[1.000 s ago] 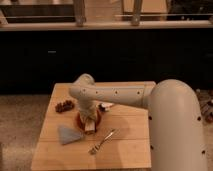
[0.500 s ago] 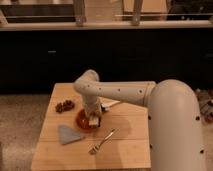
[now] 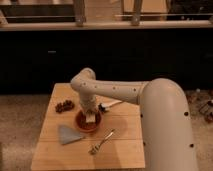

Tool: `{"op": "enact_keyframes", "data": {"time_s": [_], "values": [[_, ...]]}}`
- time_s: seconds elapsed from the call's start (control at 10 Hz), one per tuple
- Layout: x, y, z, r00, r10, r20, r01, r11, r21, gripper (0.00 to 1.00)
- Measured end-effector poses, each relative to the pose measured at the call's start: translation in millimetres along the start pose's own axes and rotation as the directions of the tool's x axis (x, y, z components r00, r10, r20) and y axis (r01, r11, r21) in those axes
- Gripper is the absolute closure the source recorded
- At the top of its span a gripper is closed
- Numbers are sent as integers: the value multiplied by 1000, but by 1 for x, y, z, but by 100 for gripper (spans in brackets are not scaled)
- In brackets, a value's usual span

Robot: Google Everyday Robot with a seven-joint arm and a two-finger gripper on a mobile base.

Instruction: Wipe red bowl with eraser

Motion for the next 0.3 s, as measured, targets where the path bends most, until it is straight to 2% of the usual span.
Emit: {"op": "enact_keyframes", "data": {"time_s": [0.1, 0.3], "values": [[-4, -11, 1, 1000, -30, 3, 30, 999, 24, 100], [-13, -16, 2, 998, -57, 5, 56, 997, 51, 100]]}}
